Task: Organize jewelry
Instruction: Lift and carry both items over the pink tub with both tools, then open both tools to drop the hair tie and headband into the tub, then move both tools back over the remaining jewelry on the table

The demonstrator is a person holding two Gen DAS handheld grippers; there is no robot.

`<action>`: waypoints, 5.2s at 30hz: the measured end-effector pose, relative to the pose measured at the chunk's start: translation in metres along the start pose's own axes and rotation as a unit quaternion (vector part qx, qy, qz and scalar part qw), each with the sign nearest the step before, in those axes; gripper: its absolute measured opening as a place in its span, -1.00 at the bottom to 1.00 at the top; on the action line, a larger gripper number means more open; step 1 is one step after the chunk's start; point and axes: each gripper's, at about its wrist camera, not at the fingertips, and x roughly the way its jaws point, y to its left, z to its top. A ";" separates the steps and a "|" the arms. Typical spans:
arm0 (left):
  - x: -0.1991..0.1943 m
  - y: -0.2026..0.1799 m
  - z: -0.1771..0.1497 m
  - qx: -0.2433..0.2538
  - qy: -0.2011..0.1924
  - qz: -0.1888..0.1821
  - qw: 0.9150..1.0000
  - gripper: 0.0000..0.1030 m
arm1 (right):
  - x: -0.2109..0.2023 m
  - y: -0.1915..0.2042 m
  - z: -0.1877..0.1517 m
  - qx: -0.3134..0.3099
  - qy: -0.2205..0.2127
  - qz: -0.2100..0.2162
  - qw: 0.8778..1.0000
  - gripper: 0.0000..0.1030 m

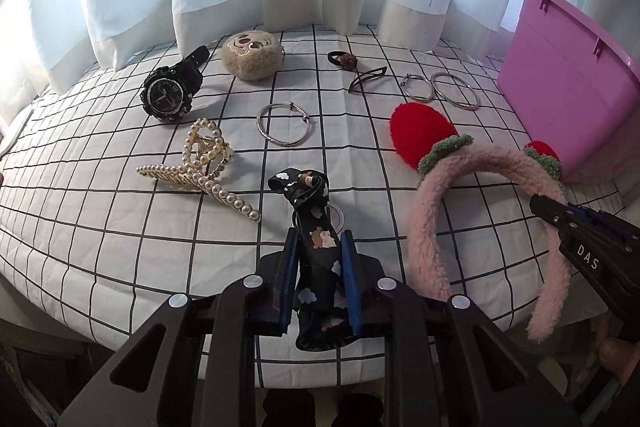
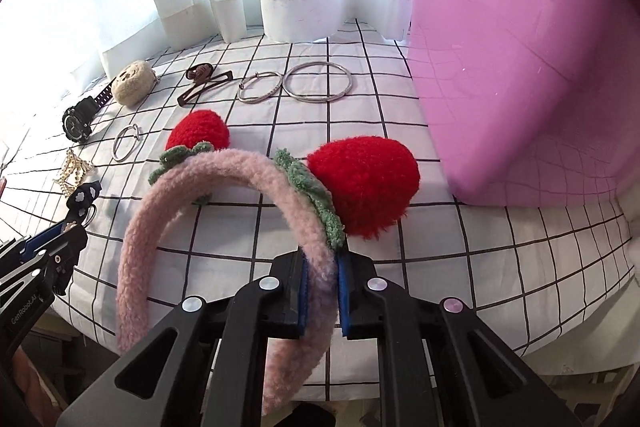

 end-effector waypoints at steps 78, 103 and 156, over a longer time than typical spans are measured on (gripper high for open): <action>0.020 -0.342 0.219 0.064 0.065 -0.066 0.994 0.73 | -0.072 -0.317 0.192 0.044 0.020 -0.038 0.998 0.18; -0.043 -0.292 0.214 0.019 0.012 -0.055 0.998 0.87 | -0.107 -0.295 0.186 0.061 -0.054 0.036 0.996 0.32; -0.071 0.098 0.119 -0.054 0.035 0.031 0.997 0.87 | -0.105 0.036 0.106 0.056 -0.040 0.040 0.997 0.40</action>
